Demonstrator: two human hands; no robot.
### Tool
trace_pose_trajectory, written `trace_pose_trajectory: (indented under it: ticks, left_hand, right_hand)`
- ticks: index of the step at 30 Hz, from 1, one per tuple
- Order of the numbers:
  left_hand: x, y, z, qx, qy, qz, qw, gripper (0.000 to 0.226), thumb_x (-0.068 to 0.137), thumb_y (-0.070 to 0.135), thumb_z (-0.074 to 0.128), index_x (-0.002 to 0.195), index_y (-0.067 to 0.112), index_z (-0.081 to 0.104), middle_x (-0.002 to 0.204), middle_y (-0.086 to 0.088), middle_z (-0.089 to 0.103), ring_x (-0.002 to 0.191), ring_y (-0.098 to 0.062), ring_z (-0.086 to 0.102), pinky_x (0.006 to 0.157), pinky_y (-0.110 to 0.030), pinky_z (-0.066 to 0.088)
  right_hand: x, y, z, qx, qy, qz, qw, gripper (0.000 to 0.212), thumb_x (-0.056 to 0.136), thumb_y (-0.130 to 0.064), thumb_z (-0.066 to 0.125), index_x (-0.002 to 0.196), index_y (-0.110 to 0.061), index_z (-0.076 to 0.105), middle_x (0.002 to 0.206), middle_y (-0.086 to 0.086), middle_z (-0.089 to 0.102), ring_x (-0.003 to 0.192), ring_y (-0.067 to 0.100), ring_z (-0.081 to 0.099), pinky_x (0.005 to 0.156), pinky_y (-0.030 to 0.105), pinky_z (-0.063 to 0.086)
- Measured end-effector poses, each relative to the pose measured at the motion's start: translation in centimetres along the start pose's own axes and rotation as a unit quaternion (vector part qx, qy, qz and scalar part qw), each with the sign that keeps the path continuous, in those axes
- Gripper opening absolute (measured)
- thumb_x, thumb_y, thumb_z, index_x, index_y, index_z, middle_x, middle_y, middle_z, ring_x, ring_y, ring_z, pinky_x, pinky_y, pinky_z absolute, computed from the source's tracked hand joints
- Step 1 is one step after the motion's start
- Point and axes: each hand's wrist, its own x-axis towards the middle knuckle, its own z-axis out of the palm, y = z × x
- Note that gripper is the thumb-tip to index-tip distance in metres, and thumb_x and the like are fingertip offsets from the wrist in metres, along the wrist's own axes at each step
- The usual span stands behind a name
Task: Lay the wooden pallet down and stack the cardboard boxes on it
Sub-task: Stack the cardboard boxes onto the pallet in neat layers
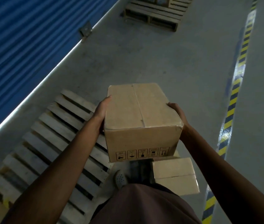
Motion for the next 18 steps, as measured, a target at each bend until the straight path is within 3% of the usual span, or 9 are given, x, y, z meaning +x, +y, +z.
trace_pose_trajectory:
  ticks: [5,9,11,18]
  left_hand:
    - [-1.7,-1.9,-2.8,-0.050,0.037,0.025,0.998,0.028,0.102,0.031,0.045,0.104,0.014,0.067,0.082,-0.001,0.075,0.072,-0.016,0.071,0.056,-0.022,0.055]
    - [-3.5,-3.5,-5.9,-0.078,0.098,0.030,0.992,0.037,0.099,0.032,0.052,0.125,0.009,0.063,0.111,-0.013,0.071,0.088,-0.024,0.069,0.071,-0.032,0.055]
    - [-4.8,-4.2,-7.4,-0.101,0.128,0.023,0.986,0.038,0.099,0.033,0.053,0.127,0.009,0.063,0.107,-0.011,0.071,0.087,-0.025,0.069,0.072,-0.033,0.054]
    - [-8.5,-6.9,-14.0,-0.148,0.253,0.017,0.956,0.027,0.098,0.032,0.057,0.114,0.012,0.065,0.093,-0.005,0.069,0.080,-0.020,0.065,0.066,-0.030,0.052]
  right_hand:
    - [1.2,-0.5,1.8,-0.001,-0.085,0.045,0.995,0.031,0.101,-0.037,0.041,0.109,-0.011,0.056,0.090,0.010,0.062,0.064,0.018,0.069,0.052,0.026,0.056]
    - [2.1,-0.4,4.5,-0.032,-0.184,0.071,0.980,0.041,0.092,-0.041,0.049,0.116,-0.008,0.059,0.090,0.011,0.070,0.069,0.020,0.072,0.056,0.031,0.059]
    - [2.5,0.1,6.0,-0.049,-0.216,0.093,0.971,0.047,0.087,-0.045,0.052,0.117,-0.009,0.059,0.088,0.010,0.073,0.072,0.022,0.073,0.057,0.032,0.060]
    - [3.1,3.7,12.5,-0.103,-0.268,0.119,0.951,0.044,0.097,-0.039,0.050,0.129,-0.009,0.055,0.102,0.012,0.070,0.079,0.024,0.073,0.063,0.034,0.060]
